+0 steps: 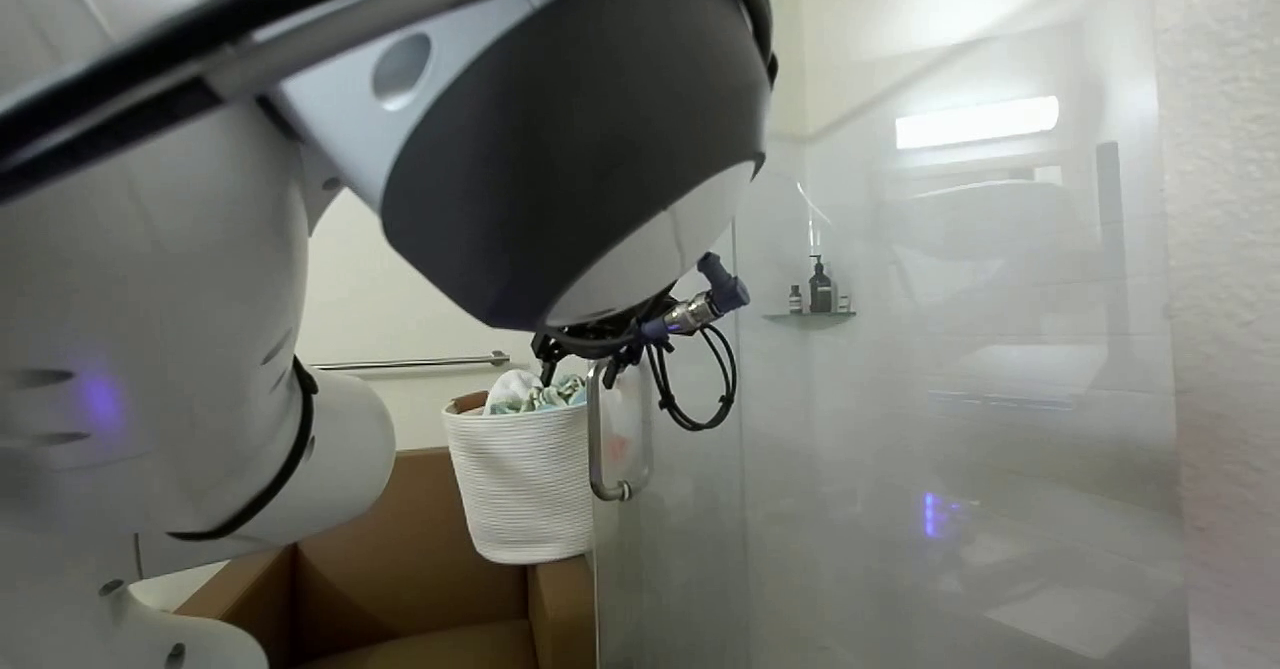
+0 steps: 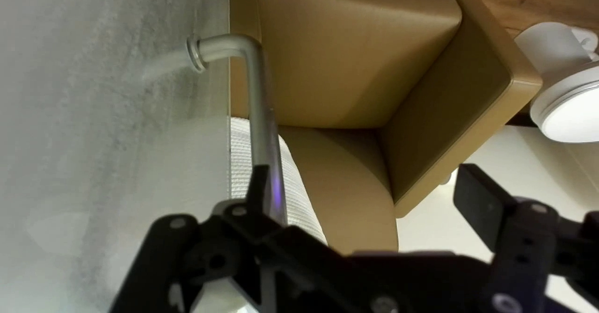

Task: Open the shower door

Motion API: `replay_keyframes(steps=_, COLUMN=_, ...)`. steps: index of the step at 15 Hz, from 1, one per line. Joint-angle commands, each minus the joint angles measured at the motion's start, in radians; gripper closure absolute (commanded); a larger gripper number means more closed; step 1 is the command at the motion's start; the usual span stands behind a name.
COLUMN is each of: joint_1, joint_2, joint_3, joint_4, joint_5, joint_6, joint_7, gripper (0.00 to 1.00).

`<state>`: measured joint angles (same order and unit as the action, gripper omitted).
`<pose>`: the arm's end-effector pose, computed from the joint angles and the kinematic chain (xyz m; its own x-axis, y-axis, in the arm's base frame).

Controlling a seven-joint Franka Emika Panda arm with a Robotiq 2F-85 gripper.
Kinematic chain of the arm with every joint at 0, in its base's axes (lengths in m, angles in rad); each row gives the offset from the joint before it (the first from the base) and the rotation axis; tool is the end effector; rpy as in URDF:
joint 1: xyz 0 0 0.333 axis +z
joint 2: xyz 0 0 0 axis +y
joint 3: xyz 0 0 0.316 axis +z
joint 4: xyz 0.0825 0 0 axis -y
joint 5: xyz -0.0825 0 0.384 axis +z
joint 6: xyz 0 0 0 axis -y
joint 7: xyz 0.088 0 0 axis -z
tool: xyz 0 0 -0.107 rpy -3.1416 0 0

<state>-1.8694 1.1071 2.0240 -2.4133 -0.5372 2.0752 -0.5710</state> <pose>0.4336 -0.0134 0.4708 0.4294 0.7314 0.5298 0.8920 -0.4353 -0.1220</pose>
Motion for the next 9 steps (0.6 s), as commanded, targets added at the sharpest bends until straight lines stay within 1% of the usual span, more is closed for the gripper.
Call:
replay_keyframes(steps=1, joint_1=0.01, joint_2=-0.021, joint_3=0.041, joint_4=0.038, joint_5=-0.003, joint_6=-0.077, joint_7=0.013, gripper=0.0)
replay_keyframes(steps=5, joint_1=0.017, joint_2=-0.012, joint_3=0.079, joint_4=0.074, joint_5=-0.025, joint_6=-0.159, joint_7=-0.005, gripper=0.0)
replay_keyframes(steps=9, joint_1=0.025, joint_2=-0.004, joint_3=0.12, joint_4=0.106, joint_5=-0.069, joint_6=-0.211, joint_7=-0.013, gripper=0.0)
